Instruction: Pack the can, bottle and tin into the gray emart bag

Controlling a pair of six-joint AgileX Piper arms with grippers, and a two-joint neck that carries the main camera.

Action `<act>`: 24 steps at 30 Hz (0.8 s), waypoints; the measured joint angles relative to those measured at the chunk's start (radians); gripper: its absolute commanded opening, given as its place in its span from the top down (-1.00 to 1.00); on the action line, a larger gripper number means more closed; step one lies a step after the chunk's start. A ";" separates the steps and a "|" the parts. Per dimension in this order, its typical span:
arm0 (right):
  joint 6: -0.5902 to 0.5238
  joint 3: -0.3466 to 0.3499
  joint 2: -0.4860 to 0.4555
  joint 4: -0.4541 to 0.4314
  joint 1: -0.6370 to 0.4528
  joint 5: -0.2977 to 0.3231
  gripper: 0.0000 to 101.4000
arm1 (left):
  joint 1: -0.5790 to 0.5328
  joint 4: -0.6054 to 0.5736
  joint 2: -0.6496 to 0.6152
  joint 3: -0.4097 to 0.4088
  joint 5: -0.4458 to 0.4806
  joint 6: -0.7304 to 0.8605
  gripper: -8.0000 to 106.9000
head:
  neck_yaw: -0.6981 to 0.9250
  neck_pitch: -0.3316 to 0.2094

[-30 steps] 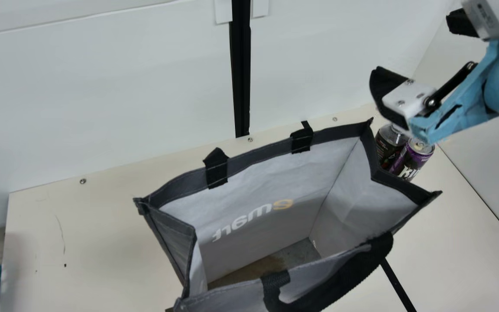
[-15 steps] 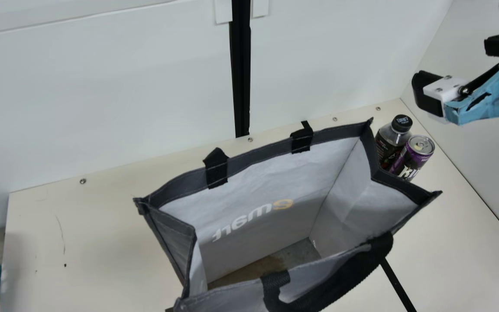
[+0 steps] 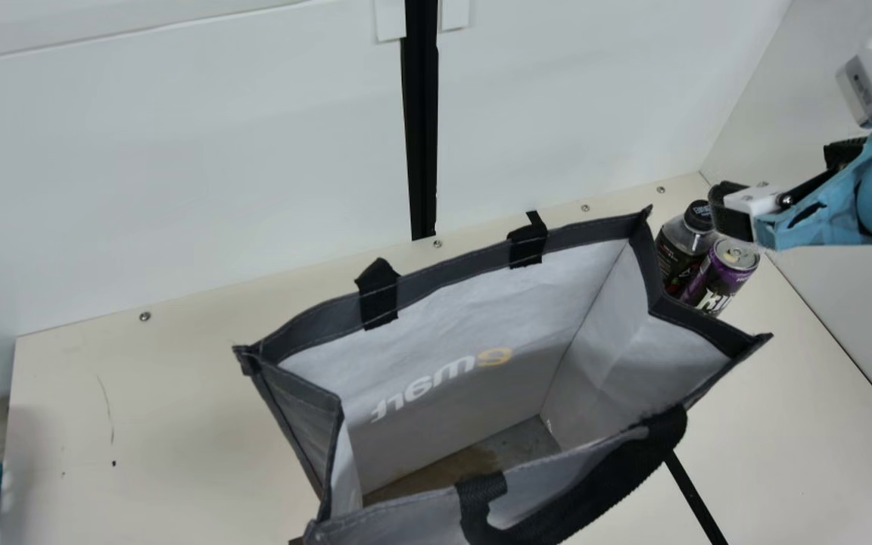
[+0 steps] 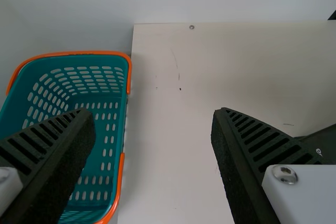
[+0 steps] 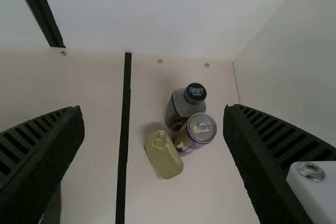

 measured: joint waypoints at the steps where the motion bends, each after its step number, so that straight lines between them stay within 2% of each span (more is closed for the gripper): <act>1: 0.004 0.008 -0.001 -0.003 -0.001 0.000 -0.79 | 0.000 0.000 0.000 0.000 0.000 0.000 -0.71 | 0.000 0.000; 24: 0.004 0.185 -0.054 -0.072 -0.056 0.000 -0.79 | 0.000 0.000 0.000 0.000 0.000 0.000 -0.71 | 0.000 0.000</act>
